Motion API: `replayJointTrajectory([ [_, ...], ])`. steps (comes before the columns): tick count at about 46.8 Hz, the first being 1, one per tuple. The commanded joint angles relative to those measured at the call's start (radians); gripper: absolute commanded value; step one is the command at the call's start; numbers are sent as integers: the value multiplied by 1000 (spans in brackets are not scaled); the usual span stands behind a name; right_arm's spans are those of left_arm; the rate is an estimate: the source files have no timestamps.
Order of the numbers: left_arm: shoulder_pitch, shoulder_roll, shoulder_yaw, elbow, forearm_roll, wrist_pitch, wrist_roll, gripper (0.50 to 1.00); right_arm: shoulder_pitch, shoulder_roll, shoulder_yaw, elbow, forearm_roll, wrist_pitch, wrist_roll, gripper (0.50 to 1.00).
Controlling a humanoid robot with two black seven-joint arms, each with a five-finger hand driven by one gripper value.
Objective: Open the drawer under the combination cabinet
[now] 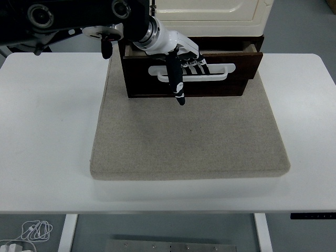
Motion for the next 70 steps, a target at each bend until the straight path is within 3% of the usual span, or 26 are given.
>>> replayJointTrajectory([
  [1,-3,3,-2,0,1,-15,0,1000,0,0,0,0,0,0,2,926],
  [70,-14,11,-52,-1,-10,-210,0,1000,0,0,0,0,0,0,2,926],
])
